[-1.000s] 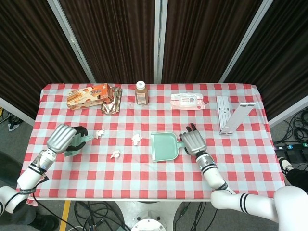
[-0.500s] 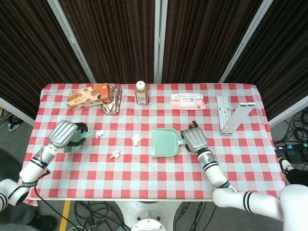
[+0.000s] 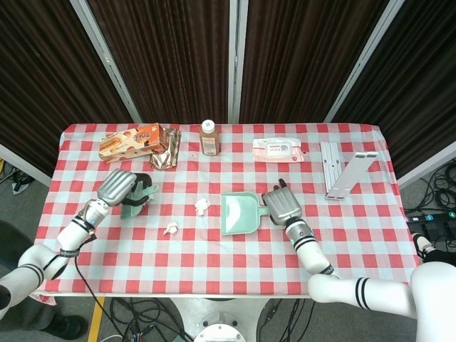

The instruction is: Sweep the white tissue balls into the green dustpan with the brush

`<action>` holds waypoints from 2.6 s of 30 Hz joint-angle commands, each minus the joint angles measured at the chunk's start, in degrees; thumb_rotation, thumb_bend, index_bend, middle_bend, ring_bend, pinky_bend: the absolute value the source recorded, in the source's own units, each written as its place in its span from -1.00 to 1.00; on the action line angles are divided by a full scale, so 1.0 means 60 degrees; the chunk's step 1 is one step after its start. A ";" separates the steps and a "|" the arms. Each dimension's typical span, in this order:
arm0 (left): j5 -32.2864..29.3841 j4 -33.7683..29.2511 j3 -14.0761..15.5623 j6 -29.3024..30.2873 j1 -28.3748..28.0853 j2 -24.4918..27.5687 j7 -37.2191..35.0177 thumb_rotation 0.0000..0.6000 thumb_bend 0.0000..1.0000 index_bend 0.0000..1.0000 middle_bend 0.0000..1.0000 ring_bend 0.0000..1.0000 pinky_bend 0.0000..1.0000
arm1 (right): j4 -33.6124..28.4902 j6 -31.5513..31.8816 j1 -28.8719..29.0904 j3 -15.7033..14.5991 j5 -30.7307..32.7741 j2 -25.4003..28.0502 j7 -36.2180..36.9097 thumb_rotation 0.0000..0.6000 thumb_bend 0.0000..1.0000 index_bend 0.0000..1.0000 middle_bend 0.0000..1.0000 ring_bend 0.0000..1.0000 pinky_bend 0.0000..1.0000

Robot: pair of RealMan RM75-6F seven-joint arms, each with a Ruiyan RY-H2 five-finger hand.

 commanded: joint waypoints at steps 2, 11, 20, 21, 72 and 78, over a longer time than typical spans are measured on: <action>0.0312 0.0511 0.0156 -0.0046 -0.0483 -0.0532 -0.0711 1.00 0.02 0.15 0.21 0.24 0.76 | 0.0134 0.0079 0.0132 -0.0071 0.0061 -0.0191 -0.0014 1.00 -0.17 0.32 0.18 -0.46 -0.76; 0.0494 0.0753 0.0331 -0.0007 -0.0941 -0.1000 -0.1627 1.00 0.03 0.15 0.21 0.19 0.76 | 0.0457 0.0052 0.0318 -0.0128 0.0087 -0.0526 0.0208 1.00 -0.17 0.33 0.18 -0.46 -0.76; 0.0541 -0.0009 0.0312 0.0586 -0.1144 -0.0894 -0.2675 1.00 0.02 0.15 0.21 0.19 0.76 | 0.0838 -0.0236 0.0323 -0.0179 -0.0200 -0.0663 0.0847 1.00 -0.15 0.33 0.18 -0.46 -0.76; 0.0546 -0.0157 0.0287 0.0715 -0.1163 -0.0830 -0.2863 1.00 0.02 0.15 0.21 0.19 0.76 | 0.0894 -0.0289 0.0325 -0.0183 -0.0248 -0.0680 0.0939 1.00 -0.15 0.33 0.18 -0.46 -0.76; -0.1048 -0.1443 -0.1005 0.0127 -0.0633 -0.2069 -0.1114 1.00 0.06 0.15 0.19 0.16 0.76 | 0.1699 -0.0540 0.0784 -0.0117 -0.0552 -0.1133 0.1332 1.00 -0.11 0.35 0.18 -0.44 -0.76; -0.0851 -0.1352 -0.1060 -0.0010 -0.1025 -0.2195 -0.1532 1.00 0.07 0.15 0.19 0.15 0.76 | 0.1810 -0.0717 0.0685 -0.0166 -0.0829 -0.1078 0.1739 1.00 -0.09 0.35 0.18 -0.44 -0.76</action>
